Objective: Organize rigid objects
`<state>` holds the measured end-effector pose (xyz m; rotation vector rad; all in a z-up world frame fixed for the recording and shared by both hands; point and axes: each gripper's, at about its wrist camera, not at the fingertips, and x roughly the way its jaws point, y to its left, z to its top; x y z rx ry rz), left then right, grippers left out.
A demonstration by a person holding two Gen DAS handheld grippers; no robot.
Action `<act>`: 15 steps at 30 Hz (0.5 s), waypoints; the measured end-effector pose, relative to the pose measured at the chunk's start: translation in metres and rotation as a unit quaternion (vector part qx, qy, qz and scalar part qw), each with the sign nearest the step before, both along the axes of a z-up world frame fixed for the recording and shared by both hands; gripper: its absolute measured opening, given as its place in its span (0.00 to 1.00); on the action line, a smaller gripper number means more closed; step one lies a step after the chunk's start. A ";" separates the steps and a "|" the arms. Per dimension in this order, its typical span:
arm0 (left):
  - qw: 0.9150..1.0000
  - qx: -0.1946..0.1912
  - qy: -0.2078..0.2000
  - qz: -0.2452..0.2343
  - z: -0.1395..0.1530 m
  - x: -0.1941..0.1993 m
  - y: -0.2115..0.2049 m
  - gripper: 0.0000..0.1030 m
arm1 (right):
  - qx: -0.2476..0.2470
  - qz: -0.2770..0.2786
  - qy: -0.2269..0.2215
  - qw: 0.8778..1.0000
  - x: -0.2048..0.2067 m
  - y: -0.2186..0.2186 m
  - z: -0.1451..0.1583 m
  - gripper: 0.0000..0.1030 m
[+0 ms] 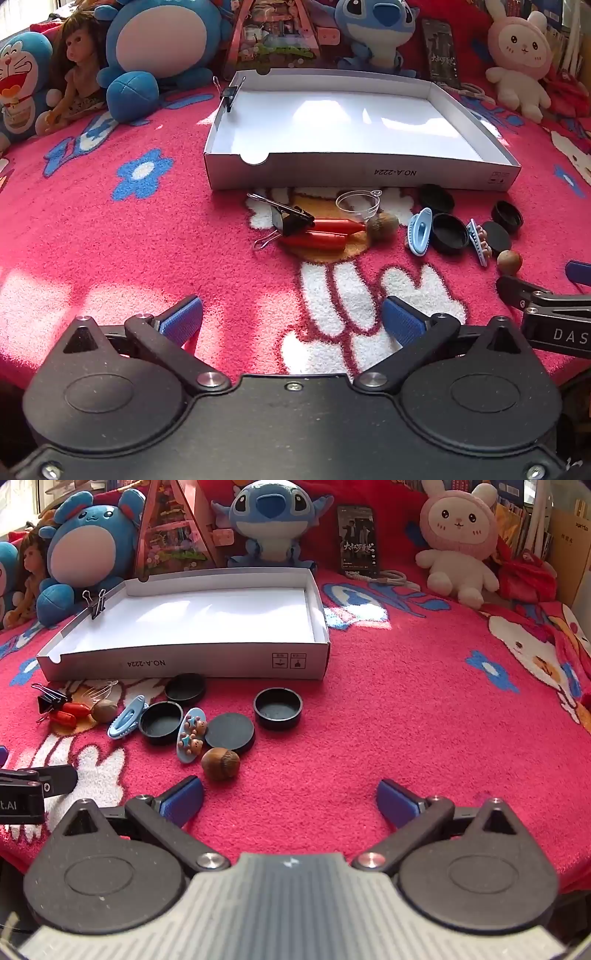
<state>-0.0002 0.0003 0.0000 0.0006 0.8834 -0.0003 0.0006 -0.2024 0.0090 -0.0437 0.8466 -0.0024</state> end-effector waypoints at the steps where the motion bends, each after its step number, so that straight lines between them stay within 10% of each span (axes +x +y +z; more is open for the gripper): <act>1: 1.000 0.005 0.006 -0.001 0.000 0.001 -0.001 1.00 | 0.002 -0.001 -0.002 1.000 0.000 0.000 0.000 1.00; 15: 1.000 0.002 0.007 -0.002 -0.006 0.004 0.007 1.00 | 0.001 -0.001 -0.002 1.000 0.000 0.000 0.000 1.00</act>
